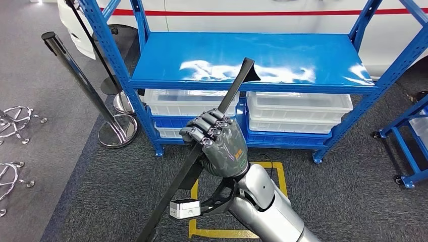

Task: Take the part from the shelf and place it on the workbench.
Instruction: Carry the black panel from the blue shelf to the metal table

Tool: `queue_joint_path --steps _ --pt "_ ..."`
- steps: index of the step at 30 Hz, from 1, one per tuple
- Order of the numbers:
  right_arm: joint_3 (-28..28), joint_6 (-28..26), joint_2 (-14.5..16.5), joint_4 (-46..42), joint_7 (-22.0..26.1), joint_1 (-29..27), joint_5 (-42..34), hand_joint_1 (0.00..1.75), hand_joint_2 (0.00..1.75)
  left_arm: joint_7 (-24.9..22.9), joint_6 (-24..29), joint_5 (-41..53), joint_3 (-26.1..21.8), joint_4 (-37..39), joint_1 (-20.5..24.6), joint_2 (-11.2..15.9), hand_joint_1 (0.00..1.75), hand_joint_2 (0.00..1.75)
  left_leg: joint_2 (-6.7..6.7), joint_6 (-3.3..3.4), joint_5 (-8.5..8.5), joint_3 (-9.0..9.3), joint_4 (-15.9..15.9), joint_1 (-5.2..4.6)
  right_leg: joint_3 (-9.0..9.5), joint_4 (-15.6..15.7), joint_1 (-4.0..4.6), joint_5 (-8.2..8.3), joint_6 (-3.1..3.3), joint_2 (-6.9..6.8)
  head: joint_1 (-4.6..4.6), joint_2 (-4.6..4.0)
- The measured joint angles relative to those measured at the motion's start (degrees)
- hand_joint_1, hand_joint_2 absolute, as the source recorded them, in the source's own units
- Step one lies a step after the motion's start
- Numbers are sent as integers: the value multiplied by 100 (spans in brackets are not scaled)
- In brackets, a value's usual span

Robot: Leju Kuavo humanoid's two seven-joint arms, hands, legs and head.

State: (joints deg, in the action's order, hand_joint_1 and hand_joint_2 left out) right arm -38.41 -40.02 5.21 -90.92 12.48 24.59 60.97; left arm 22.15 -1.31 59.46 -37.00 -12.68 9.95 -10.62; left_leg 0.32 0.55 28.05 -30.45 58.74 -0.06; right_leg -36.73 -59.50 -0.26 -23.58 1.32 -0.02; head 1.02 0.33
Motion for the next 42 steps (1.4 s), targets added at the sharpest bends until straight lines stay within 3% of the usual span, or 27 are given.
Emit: queue_joint_path --steps 2,4,6,8,9,10,11,13,15,19,20,22,24,25,26,27,29,31,33,35,37,39,40,41,42 --pt "-2 0 1 -1 0 5 1 175 175 -1 -1 7 10 0 3 4 0 175 -1 38 -45 26 -105 -40 -9 26 -21 66 -75 -6 1 0" --pt "-3 0 -2 -3 -1 12 1 175 175 -1 -5 12 20 0 7 3 0 175 13 111 -148 19 -206 -15 -35 5 -23 44 -138 -3 -1 0" --pt "-3 0 -8 -10 -4 26 0 175 175 -1 -13 12 31 0 23 1 0 175 34 177 -266 -23 -290 18 -172 -333 -21 -269 -183 3 -3 0" --pt "-4 0 -21 -16 -6 32 -1 175 175 -1 -17 8 39 0 31 -1 0 175 45 198 -338 -131 -280 11 -425 -1050 -41 -734 -226 5 -4 0" --pt "-5 0 -31 -17 -7 31 -1 175 175 -1 -17 5 42 0 30 -1 0 175 47 195 -370 -194 -261 11 -507 -1348 -54 -866 -248 4 -4 0" --pt "-5 0 -40 -17 -8 30 -1 175 175 -1 -17 2 44 0 29 -1 0 175 49 187 -398 -258 -234 15 -504 -1480 -70 -895 -269 3 -3 0" --pt "-5 0 -46 -17 -8 30 -1 175 175 -1 -18 -1 46 0 28 -1 0 175 49 174 -420 -318 -203 21 -385 -1386 -89 -820 -286 0 -4 0" --pt "-7 -1 -51 -19 -7 38 -1 175 175 -1 -19 -4 57 0 29 0 0 175 46 135 -446 -423 -120 37 99 -686 -128 -598 -315 -10 -3 0" --pt "-10 -2 -52 -26 -7 45 0 175 175 -1 -19 -5 68 0 33 2 0 175 39 72 -469 -502 -42 34 417 -166 -117 -474 -282 7 -2 0" --pt "-14 -1 -58 -41 -7 54 1 175 175 -1 -18 -5 75 0 29 4 0 175 27 -78 -503 -594 23 50 371 -64 -79 -389 -82 33 0 0" --pt "-14 -1 -58 -44 -7 56 1 175 175 -1 -18 -5 76 0 27 3 0 175 22 -107 -395 -647 129 64 341 -47 -78 -346 -27 27 -1 0" --pt "-14 1 -57 -49 -7 62 1 175 175 -2 -19 -4 78 0 25 2 0 175 15 -145 45 -854 673 79 257 -32 -73 -259 51 16 1 0" --pt "-14 2 -57 -49 -8 65 1 175 175 -24 -24 6 82 0 16 2 0 175 15 -157 455 -1065 1378 80 142 -37 -47 -177 76 11 1 0" --pt "-14 2 -57 -49 -10 65 1 175 175 -51 -26 19 87 0 6 2 0 175 14 -149 519 -1070 1547 78 82 -42 -33 -134 80 11 1 0" --pt "-14 2 -57 -48 -14 64 1 175 175 -84 -28 34 96 0 -8 3 0 175 14 -130 481 -970 1508 73 27 -47 -21 -95 79 12 1 0" --pt "-14 2 -57 -48 -19 64 1 175 175 -115 -28 47 107 0 -21 5 0 175 13 -102 362 -761 1255 65 -18 -52 -13 -59 77 15 1 0" --pt "-14 1 -57 -50 -32 65 1 175 175 -147 -28 56 122 0 -38 19 0 175 9 -28 137 -207 451 25 -74 -56 -6 5 53 17 1 0" --pt "-15 0 -57 -52 -43 67 2 175 175 -157 -27 56 128 0 -43 35 0 175 6 28 41 67 -22 -25 -92 -42 -16 72 -8 7 1 0" --pt "-16 0 -57 -52 -48 69 3 175 175 -164 -26 55 130 0 -53 45 0 175 9 71 -20 44 -100 -54 -93 1 -30 147 -88 -4 1 0" --pt "-17 0 -60 -53 -49 76 3 175 175 -169 -26 54 135 0 -57 49 0 175 29 139 -138 31 -202 -30 -133 -60 -31 73 -147 -2 0 0" --pt "-18 0 -65 -54 -50 81 3 175 175 -170 -26 54 143 0 -55 48 0 175 48 198 -272 -26 -272 -1 -297 -504 -33 -337 -183 6 -2 0" --pt "-19 0 -74 -52 -52 75 3 175 175 -172 -26 54 152 0 -62 49 0 175 51 216 -359 -155 -259 -4 -517 -1212 -49 -791 -223 8 -2 0" --pt "-19 0 -80 -51 -52 70 3 175 175 -172 -26 55 157 0 -67 49 0 175 53 210 -396 -226 -241 -3 -559 -1449 -62 -879 -244 6 -3 0" --pt "-19 0 -85 -50 -52 67 3 175 175 -174 -26 56 162 0 -70 49 0 175 55 198 -430 -298 -216 -1 -504 -1499 -76 -862 -263 4 -2 0" --pt "-20 0 -89 -50 -53 67 3 175 175 -188 -25 61 167 0 -72 49 0 175 55 182 -458 -366 -184 5 -337 -1334 -92 -761 -278 1 -3 0"
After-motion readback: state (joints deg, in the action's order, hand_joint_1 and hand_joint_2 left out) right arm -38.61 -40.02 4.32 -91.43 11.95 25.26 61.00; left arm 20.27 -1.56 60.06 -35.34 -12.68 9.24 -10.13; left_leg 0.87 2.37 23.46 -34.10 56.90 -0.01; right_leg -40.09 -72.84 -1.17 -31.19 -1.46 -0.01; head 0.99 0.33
